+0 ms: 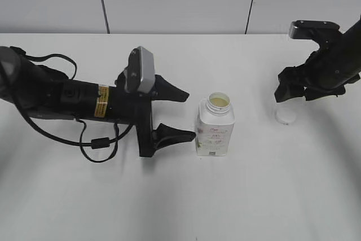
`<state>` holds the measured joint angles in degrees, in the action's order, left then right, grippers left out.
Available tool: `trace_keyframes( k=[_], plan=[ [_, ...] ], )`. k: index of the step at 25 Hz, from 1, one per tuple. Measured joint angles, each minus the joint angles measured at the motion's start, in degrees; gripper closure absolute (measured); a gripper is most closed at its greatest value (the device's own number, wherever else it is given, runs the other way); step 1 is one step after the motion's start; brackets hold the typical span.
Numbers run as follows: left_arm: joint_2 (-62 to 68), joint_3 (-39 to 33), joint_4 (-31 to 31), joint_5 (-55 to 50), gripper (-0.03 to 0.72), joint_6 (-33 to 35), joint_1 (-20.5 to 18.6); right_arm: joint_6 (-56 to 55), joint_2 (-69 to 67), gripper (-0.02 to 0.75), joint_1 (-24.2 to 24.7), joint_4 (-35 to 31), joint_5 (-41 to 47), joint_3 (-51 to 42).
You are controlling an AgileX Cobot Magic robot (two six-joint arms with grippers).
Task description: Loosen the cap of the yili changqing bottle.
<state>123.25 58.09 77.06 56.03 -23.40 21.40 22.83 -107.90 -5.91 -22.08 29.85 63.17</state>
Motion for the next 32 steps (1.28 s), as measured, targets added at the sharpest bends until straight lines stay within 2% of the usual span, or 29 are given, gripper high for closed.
trace_keyframes(
  k=[4, 10, 13, 15, 19, 22, 24, 29, 32],
  plan=[
    [-1.3, 0.0, 4.2, -0.2, 0.101, 0.0, -2.8, 0.0, 2.5, 0.159, 0.0, 0.3, 0.1, 0.0],
    [-3.8, 0.0, 4.7, -2.3, 0.101, -2.7, -7.2, 0.0, 5.0, 0.156, 0.0, 2.6, -0.9, 0.0],
    [-6.4, 0.0, 4.5, -8.2, 0.101, -5.2, -8.2, 0.0, 5.9, 0.157, 0.0, 4.7, -3.3, 0.0],
    [-8.4, 0.0, 1.6, -16.8, 0.101, -6.2, -8.2, 0.0, 6.3, 0.157, 0.0, 6.0, -4.8, 0.0],
    [-11.2, 0.6, -9.5, -37.4, 0.101, -6.7, -8.3, 0.0, 6.8, 0.157, 0.0, 9.3, -7.5, 0.0],
    [-12.7, 1.8, -11.8, -50.2, 0.101, -6.8, -8.6, 0.0, 6.9, 0.157, 0.0, 10.7, -8.8, 0.0],
    [-13.6, 3.0, -13.2, -55.1, 0.101, -6.8, -8.6, -0.4, 6.9, 0.157, 0.0, 11.1, -9.6, 0.0],
    [-15.0, 7.9, -21.9, -67.5, 0.101, -6.8, -8.6, -3.0, 6.9, 0.157, 0.0, 11.2, -10.6, 1.0],
    [-16.3, 9.9, -24.7, -72.4, 0.101, -5.5, -8.6, -4.2, 6.9, 0.156, 0.0, 11.2, -8.4, 4.2]
  ],
)
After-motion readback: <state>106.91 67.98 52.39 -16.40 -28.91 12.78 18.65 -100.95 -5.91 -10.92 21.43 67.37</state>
